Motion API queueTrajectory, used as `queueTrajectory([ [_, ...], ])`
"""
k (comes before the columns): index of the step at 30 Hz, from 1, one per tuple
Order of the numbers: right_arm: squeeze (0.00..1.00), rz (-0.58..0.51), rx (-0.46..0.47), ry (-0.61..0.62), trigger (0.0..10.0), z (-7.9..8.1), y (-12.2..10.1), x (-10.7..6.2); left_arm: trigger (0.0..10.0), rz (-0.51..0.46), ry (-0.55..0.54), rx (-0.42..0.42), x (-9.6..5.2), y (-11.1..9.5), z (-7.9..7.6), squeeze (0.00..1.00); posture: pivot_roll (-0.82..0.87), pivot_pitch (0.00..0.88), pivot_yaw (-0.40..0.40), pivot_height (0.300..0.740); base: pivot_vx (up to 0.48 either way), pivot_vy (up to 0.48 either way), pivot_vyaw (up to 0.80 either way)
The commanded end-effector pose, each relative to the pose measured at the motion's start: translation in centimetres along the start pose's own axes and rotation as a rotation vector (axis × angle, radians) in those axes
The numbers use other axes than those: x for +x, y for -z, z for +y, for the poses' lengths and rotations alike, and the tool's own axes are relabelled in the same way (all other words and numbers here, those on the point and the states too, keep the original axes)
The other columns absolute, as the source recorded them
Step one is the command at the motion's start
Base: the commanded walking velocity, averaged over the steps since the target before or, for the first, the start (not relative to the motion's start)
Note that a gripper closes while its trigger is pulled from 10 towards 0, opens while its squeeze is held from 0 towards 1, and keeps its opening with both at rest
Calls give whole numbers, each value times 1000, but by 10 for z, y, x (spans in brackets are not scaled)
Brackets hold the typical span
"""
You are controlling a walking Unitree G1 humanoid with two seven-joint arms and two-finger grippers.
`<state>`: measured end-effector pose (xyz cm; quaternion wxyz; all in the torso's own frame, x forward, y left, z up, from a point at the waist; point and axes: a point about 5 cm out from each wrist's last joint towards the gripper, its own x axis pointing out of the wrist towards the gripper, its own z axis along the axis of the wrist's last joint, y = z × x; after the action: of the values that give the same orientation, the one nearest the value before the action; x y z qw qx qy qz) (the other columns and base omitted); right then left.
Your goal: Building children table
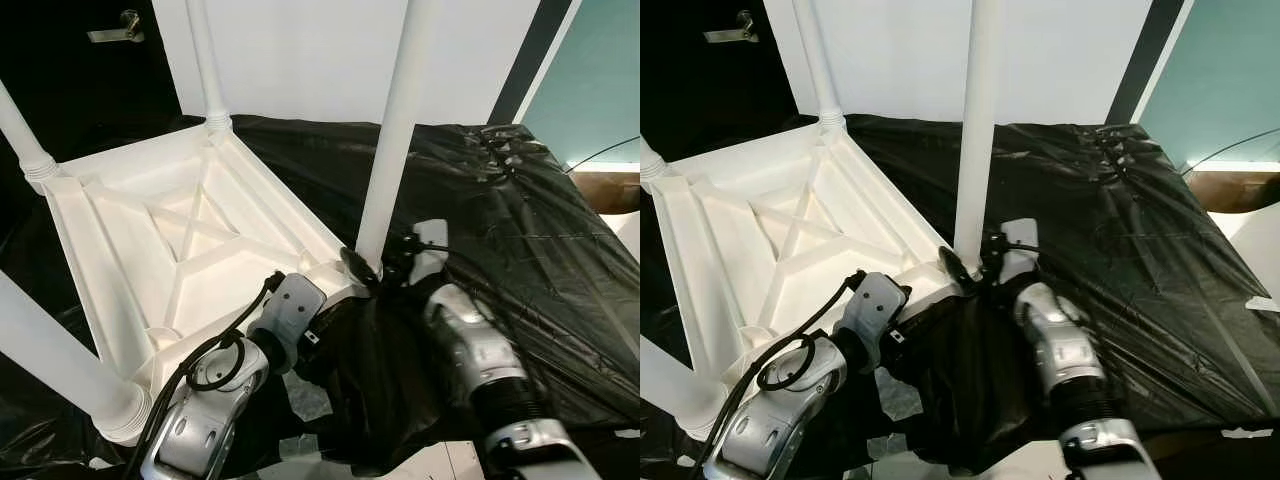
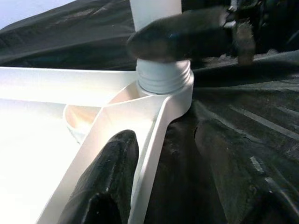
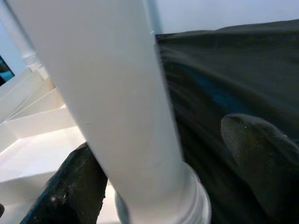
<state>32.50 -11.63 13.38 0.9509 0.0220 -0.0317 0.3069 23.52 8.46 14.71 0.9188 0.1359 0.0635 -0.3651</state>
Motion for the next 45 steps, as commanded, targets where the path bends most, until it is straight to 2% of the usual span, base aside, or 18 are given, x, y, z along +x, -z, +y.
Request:
queueTrajectory([
  [1, 0, 1, 3, -32, 10000, 0, -1, 2, 10000, 7, -10, 3, 1, 1, 1, 0, 121, 13, -69, 740, 0, 0, 0],
  [2, 0, 12, -25, -84, 10000, -2, -3, 4, 10000, 5, -11, 4, 1, 1, 2, 0, 117, 11, -63, 740, 0, 0, 0],
  [3, 0, 12, -25, -84, 10000, -2, -3, 4, 10000, 5, -11, 4, 1, 1, 2, 0, 117, 11, -63, 740, 0, 0, 0],
  [5, 0, 41, -83, -158, 10000, -9, -9, 13, 10000, 2, -10, 7, 2, 0, 4, 0, 114, 6, -58, 740, 0, 0, 0],
  [9, 0, 75, -118, -241, 10000, -11, -14, 26, 10000, -6, -12, 13, 3, -2, 6, 0, 119, 4, -64, 740, 0, 0, 0],
  [14, 0, 94, -139, -285, 10000, -9, -14, 31, 10000, -7, -14, 15, 3, -2, 6, 0, 120, 3, -65, 740, 0, 0, 0],
  [16, 0, 130, -157, -339, 8078, -7, -12, 34, 10000, -9, -21, 19, 4, -3, 8, 0, 129, 1, -71, 740, 0, 0, 0],
  [17, 0, 130, -157, -339, 8078, -7, -12, 34, 10000, -9, -21, 19, 4, -3, 8, 0, 129, 1, -71, 740, 0, 0, 0],
  [18, 0, 141, -160, -355, 0, -6, -10, 34, 10000, -11, -25, 19, 4, -3, 8, 0, 129, 1, -71, 740, 0, 0, 0],
  [28, 0, 140, -161, -355, 0, -6, -8, 34, 10000, -12, -39, 20, 4, -3, 9, 0, 139, 4, -81, 740, 0, 0, 0],
  [31, 0, 135, -152, -309, 0, -3, -6, 34, 10000, -13, -40, 16, 4, -3, 7, 0, 138, 13, -83, 740, 0, 0, 0],
  [32, 0, 152, -183, -207, 0, -4, -1, 35, 10000, -13, -40, 12, 4, -3, 6, 0, 136, 18, -82, 740, 0, 0, 0],
  [37, 0, 151, -142, -109, 0, -1, 6, 35, 10000, -10, -39, 9, 3, -2, 5, 0, 136, 29, -77, 740, 0, 0, 0],
  [39, 0, 166, -107, -2, 0, 0, 13, 34, 10000, -6, -39, 6, 2, -1, 5, 0, 136, 33, -76, 740, 0, 0, 0],
  [41, 0, 173, -94, 42, 0, 1, 16, 33, 10000, -4, -37, 6, 2, -1, 5, 0, 136, 35, -74, 740, 0, 0, 0],
  [43, 0, 166, -89, 135, 0, 8, 21, 29, 10000, -2, -34, 4, 1, 0, 4, 0, 135, 39, -73, 740, 0, 0, 0],
  [45, 0, 166, -89, 135, 0, 8, 21, 29, 10000, -2, -34, 4, 1, 0, 4, 0, 135, 39, -73, 740, 0, 0, 0],
])
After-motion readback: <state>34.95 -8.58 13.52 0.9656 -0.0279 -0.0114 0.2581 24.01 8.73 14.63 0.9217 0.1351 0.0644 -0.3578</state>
